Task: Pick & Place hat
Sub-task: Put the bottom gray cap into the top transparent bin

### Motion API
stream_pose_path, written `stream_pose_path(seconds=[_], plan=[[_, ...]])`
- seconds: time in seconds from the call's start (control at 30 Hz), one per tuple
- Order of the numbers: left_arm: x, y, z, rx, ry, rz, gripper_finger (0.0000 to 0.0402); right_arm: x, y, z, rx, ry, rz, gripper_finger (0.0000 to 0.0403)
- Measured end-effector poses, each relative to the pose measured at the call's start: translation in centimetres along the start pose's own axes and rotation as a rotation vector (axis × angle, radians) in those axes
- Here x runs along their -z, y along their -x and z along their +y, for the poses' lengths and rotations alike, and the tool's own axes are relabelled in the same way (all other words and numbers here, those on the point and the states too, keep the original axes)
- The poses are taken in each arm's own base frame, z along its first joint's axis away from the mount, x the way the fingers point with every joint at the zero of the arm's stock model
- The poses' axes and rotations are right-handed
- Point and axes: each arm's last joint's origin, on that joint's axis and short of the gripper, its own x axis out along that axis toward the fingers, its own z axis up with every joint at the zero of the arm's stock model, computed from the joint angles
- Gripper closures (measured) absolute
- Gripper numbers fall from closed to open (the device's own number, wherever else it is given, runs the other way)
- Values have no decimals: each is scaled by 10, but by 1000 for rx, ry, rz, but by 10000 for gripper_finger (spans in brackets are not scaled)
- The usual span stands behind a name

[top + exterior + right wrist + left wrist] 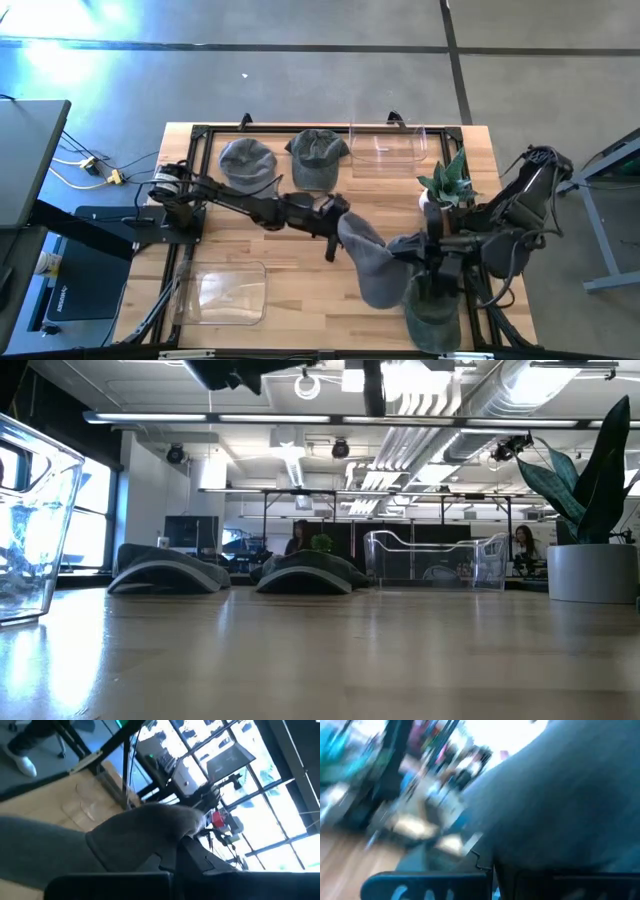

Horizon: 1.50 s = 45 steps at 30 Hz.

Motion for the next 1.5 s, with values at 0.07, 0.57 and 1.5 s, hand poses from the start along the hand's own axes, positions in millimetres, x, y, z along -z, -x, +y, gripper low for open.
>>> stream_pose_path(seconds=[0.07,0.57,1.5], plan=[[-12,1,-5,102,-26,-87,400,0,1,-1,-3,-6,-2,402],[-47,2,-41,452,29,-251,401,11,1,8,-87,-74,85,402],[-80,1,-33,235,36,-113,401,15,4,14,-137,-237,123,402]])
